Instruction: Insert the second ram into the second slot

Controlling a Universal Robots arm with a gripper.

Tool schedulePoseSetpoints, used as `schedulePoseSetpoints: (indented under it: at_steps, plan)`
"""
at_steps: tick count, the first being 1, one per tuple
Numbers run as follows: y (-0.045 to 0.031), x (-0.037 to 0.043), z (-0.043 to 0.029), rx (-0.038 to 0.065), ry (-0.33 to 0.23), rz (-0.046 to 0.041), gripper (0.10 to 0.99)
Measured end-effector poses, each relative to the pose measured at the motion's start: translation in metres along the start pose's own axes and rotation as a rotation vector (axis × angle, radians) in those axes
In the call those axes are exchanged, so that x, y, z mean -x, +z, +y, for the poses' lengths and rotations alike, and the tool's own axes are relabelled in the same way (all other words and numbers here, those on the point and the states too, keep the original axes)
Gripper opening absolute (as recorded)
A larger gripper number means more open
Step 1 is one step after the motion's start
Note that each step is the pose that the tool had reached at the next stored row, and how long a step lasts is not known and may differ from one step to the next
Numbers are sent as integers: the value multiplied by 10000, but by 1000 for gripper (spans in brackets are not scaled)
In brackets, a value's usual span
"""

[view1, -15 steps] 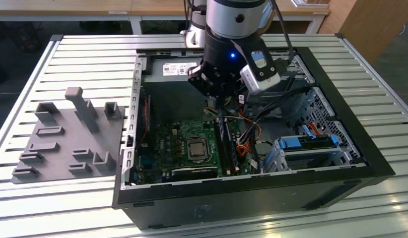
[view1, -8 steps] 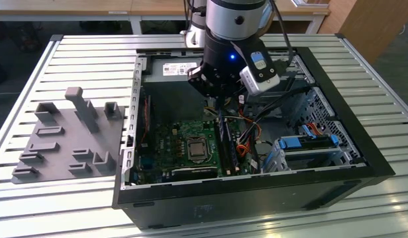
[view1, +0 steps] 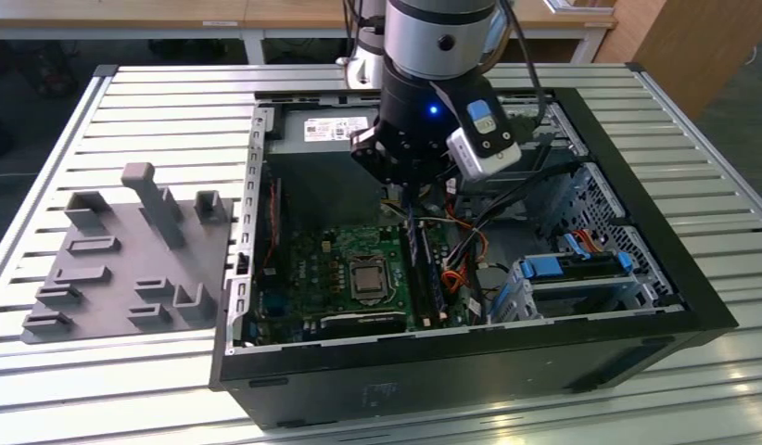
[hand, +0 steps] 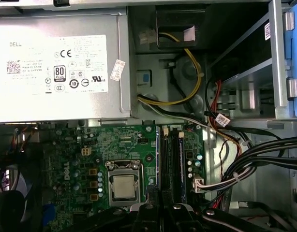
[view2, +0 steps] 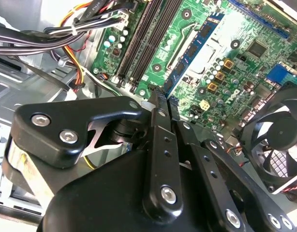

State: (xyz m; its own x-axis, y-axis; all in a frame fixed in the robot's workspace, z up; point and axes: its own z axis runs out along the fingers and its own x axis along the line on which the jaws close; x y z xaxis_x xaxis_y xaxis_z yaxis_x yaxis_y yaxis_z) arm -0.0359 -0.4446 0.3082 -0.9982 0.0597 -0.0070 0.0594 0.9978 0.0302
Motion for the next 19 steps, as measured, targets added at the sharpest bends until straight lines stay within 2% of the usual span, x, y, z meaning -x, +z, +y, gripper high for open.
schedulePoseSetpoints:
  at_steps: [19]
  plan:
    - [130,0,-22,2,-84,10,137]
